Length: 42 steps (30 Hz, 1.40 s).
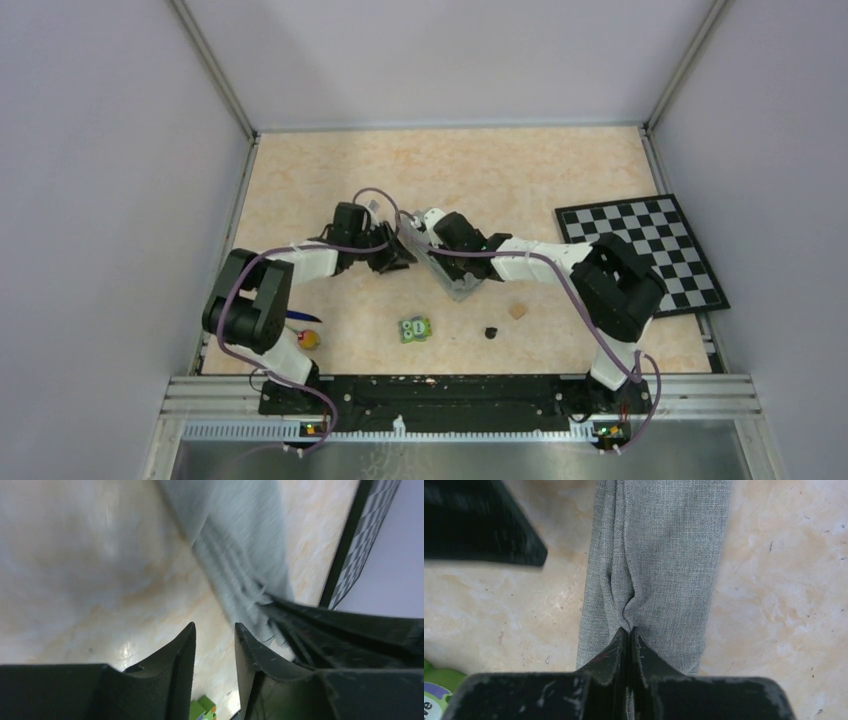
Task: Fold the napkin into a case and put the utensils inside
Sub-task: Smooth out the smaller rectangle-folded napkin at the center of the board.
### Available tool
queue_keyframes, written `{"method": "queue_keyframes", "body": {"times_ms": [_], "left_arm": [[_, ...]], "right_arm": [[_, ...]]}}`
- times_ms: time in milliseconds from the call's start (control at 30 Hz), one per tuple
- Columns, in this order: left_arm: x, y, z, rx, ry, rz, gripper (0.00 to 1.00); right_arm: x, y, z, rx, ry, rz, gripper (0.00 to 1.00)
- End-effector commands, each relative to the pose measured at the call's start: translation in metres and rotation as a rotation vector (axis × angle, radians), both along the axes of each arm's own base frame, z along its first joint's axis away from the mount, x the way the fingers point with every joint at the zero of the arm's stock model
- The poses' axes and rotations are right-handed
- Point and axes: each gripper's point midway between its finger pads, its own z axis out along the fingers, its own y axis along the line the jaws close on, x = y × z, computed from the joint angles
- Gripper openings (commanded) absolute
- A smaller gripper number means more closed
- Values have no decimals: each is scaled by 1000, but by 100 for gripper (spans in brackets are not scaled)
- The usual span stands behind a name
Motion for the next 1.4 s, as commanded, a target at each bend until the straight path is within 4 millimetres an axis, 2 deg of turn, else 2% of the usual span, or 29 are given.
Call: {"method": "queue_keyframes", "body": {"times_ms": [0, 100, 233, 333, 433, 567, 700, 800, 900, 1000, 1067, 1167, 1233, 1300, 1367], "left_arm": [[-34, -32, -14, -132, 119, -44, 38], [-37, -44, -23, -194, 132, -25, 29], [-34, -50, -39, -168, 131, -9, 23], [-32, -50, -50, -136, 132, 15, 14], [-32, -48, -56, -125, 132, 28, 8], [-31, -47, -54, -120, 120, 34, 5], [-32, -43, -51, -99, 105, 37, 5], [-35, -37, -49, -67, 97, 32, 12], [-41, -26, -43, -66, 77, 27, 22], [-36, 2, -29, -108, 37, 68, 29], [-28, 11, -14, -131, -13, 50, 32], [-7, 3, 19, -167, -96, -31, 32], [6, -5, 33, -205, -129, -61, 25], [20, -12, 41, -227, -156, -69, 16], [31, -21, 34, -216, -150, -80, 12]], "right_arm": [[4, 17, 27, 119, -32, -30, 0], [2, 20, 31, 143, -23, -30, 0], [-2, 25, 37, 174, -7, -11, 0], [-6, 28, 43, 200, 6, 3, 0], [-14, 34, 42, 229, 47, 24, 0], [-21, 35, 24, 233, 88, 24, 0], [-22, 29, -3, 192, 119, -7, 0], [-20, 24, -13, 169, 116, -31, 1], [-19, 22, -17, 171, 124, -40, 10], [-17, 20, -16, 183, 127, -53, 21], [-18, 17, -16, 186, 132, -54, 26], [-18, 16, -13, 195, 132, -59, 32], [-19, 16, -11, 203, 135, -61, 34], [-18, 17, -10, 211, 140, -62, 34], [-19, 19, -8, 222, 146, -61, 35]]}}
